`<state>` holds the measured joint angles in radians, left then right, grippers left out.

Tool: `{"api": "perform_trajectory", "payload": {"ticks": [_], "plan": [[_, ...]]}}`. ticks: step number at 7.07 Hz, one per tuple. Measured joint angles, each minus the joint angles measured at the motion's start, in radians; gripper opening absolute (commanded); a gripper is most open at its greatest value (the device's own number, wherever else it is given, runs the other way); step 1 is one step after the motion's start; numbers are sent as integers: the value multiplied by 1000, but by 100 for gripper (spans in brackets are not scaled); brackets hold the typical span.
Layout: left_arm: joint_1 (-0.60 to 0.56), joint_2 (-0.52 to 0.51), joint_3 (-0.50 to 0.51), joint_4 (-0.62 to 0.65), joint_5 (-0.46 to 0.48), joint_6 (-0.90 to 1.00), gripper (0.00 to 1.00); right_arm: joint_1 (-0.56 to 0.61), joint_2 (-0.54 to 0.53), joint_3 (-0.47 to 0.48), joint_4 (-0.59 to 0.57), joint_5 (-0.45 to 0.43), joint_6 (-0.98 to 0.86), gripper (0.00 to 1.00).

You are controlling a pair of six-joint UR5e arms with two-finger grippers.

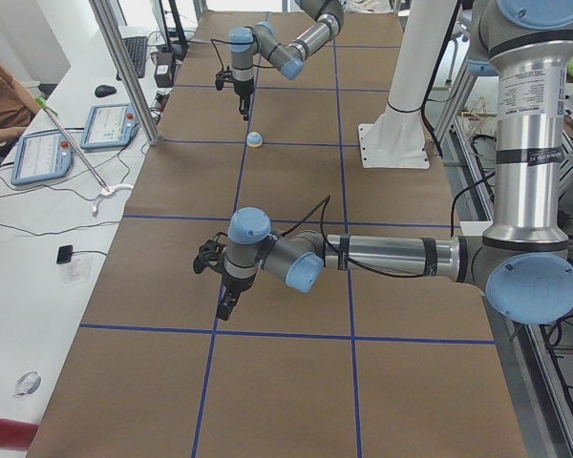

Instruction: Place and press bell with both arms

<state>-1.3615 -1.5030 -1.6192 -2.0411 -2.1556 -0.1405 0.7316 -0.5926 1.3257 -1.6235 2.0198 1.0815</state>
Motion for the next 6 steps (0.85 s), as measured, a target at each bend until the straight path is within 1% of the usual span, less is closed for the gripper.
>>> {"api": "perform_trajectory", "payload": {"ticks": [1, 2, 3, 4, 5, 6], "plan": [[-2, 7, -2, 0, -3, 5, 100, 41, -98, 129, -56, 9, -70, 100], [-4, 14, -2, 0, -5, 7, 100, 97, -225, 255, -93, 22, -216, 100], [-5, 21, -2, 1, -5, 8, 100, 160, -350, 352, -107, 42, -384, 100], [-11, 29, 2, 7, -8, 9, 100, 233, -466, 420, -108, 79, -528, 100], [-26, 35, 13, 18, -26, 15, 100, 320, -573, 463, -105, 130, -649, 100], [-51, 39, 28, 29, -65, 37, 100, 420, -679, 480, -102, 186, -785, 100]]}}
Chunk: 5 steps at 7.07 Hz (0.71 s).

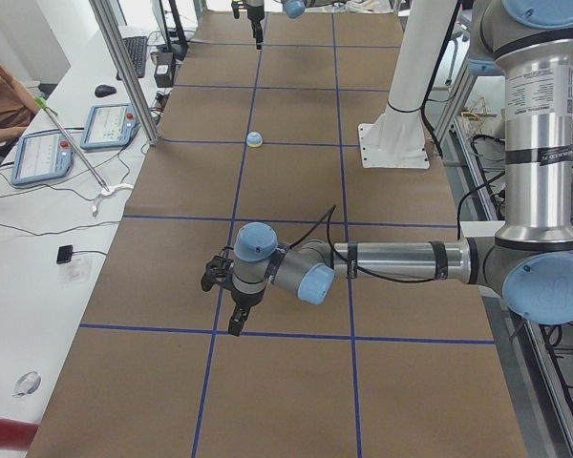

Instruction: Place and press bell with both arms

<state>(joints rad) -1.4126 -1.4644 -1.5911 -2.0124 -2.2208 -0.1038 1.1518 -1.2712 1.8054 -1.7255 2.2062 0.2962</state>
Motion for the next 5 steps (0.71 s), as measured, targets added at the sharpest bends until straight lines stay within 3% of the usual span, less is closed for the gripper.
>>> {"api": "perform_trajectory", "payload": {"ticks": [2, 5], "plan": [[-104, 32, 26, 18, -61, 116, 100, 187, -177, -9, 5, 81, -259, 100], [-179, 43, -36, 176, -84, 178, 100, 298, -318, -45, 8, 101, -363, 100]]}}
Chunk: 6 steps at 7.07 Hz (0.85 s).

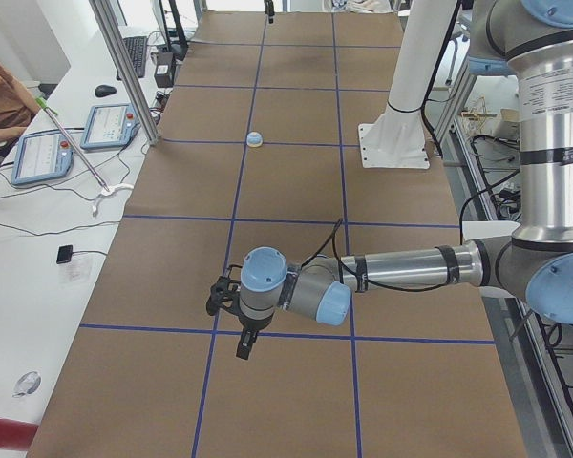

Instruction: Place and press bell with both arms

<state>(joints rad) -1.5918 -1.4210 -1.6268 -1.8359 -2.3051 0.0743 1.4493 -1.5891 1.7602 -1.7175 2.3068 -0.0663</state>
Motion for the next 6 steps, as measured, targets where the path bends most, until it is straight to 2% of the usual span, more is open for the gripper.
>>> {"api": "perform_trajectory", "payload": {"ticks": [2, 6], "plan": [[-4, 0, -96, 179, 6, 12, 100, 53, -41, -7, 0, 13, -66, 100], [-5, 26, -90, 216, 0, 39, 100, 98, -87, -7, -1, 74, -114, 100]]}}
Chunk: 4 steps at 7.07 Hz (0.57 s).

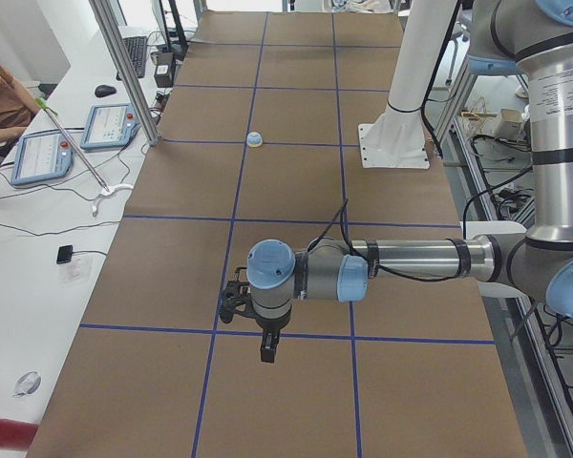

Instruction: Place and press bell with both arms

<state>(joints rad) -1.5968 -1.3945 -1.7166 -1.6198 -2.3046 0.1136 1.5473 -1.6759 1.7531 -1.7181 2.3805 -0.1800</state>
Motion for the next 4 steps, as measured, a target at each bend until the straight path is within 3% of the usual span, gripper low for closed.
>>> {"api": "perform_trajectory", "payload": {"ticks": [4], "plan": [[1, -10, -31, 5, 6, -6, 100, 25, -24, 6, 1, 11, -5, 100]]}}
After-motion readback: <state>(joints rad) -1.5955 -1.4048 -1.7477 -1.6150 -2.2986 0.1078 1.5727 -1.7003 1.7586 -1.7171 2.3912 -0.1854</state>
